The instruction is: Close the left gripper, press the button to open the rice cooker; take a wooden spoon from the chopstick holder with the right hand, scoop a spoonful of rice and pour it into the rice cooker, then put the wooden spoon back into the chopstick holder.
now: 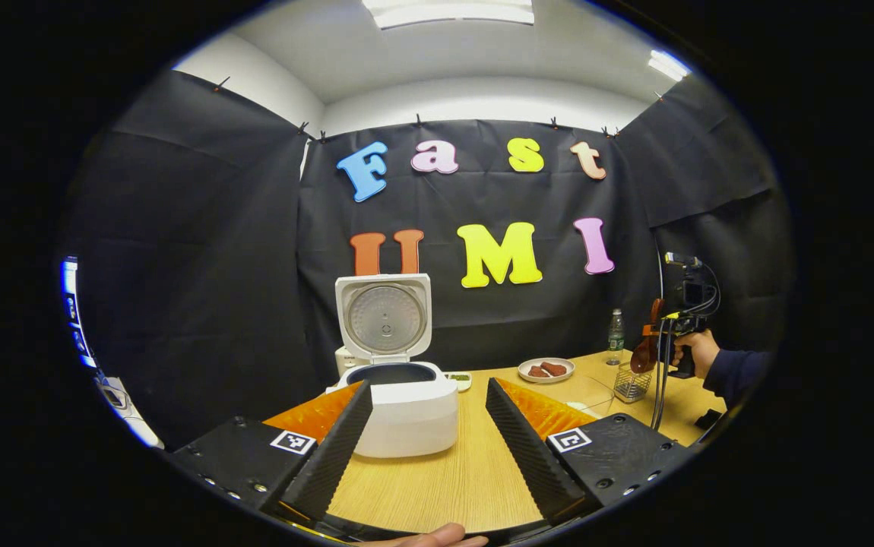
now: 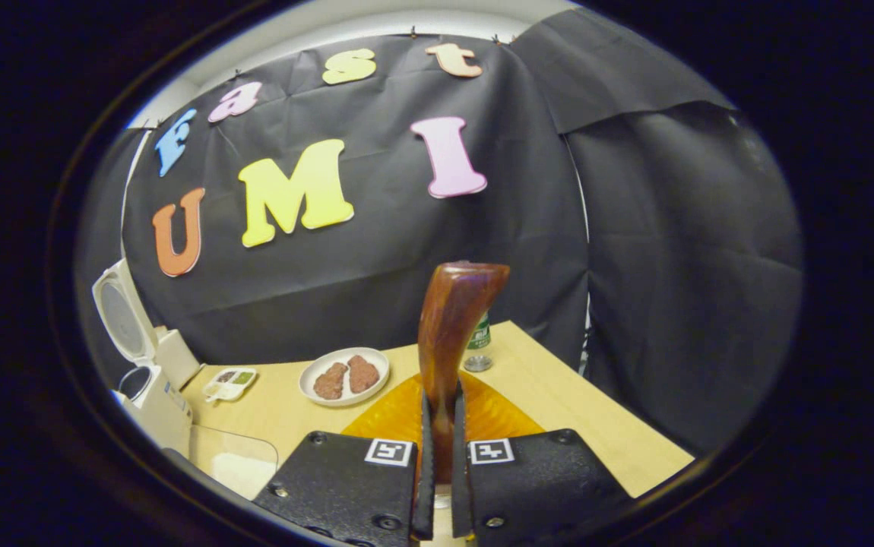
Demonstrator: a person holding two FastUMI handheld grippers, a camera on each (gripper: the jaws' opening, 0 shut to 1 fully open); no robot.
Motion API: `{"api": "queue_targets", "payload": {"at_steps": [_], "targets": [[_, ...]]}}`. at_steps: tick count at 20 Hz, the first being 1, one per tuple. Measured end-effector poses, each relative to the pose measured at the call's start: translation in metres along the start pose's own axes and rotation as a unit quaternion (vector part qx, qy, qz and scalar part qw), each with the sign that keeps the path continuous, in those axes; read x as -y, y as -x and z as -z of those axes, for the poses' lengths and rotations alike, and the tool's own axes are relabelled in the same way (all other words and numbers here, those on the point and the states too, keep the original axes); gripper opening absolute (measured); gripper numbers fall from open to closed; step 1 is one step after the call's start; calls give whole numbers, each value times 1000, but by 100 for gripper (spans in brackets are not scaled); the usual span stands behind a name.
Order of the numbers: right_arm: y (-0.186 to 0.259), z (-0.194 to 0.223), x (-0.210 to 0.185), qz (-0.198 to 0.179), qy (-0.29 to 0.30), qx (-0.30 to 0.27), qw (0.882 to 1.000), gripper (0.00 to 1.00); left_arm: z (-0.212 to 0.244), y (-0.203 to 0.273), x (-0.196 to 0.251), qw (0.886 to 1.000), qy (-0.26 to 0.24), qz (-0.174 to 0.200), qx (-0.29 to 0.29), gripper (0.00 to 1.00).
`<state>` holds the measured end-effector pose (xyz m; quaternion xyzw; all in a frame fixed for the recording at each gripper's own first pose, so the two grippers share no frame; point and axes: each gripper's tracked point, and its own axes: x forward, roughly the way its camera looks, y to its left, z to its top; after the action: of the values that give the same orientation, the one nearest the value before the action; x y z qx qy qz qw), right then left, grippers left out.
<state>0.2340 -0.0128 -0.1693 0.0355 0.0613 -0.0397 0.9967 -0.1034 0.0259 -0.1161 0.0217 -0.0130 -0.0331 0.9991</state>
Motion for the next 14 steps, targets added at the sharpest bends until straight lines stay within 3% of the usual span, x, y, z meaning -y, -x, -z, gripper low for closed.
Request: {"api": "queue_targets", "payload": {"at_steps": [6, 12, 14], "targets": [[46, -18, -64, -51, 8, 15, 999, 14, 0, 15, -14, 1000, 1, -16, 6, 96], [84, 0, -150, -107, 70, 34, 991, 14, 5, 23, -40, 999, 14, -40, 2, 96], [90, 9, -170, -104, 96, 44, 989, 14, 9, 23, -46, 999, 20, -45, -2, 96]]}}
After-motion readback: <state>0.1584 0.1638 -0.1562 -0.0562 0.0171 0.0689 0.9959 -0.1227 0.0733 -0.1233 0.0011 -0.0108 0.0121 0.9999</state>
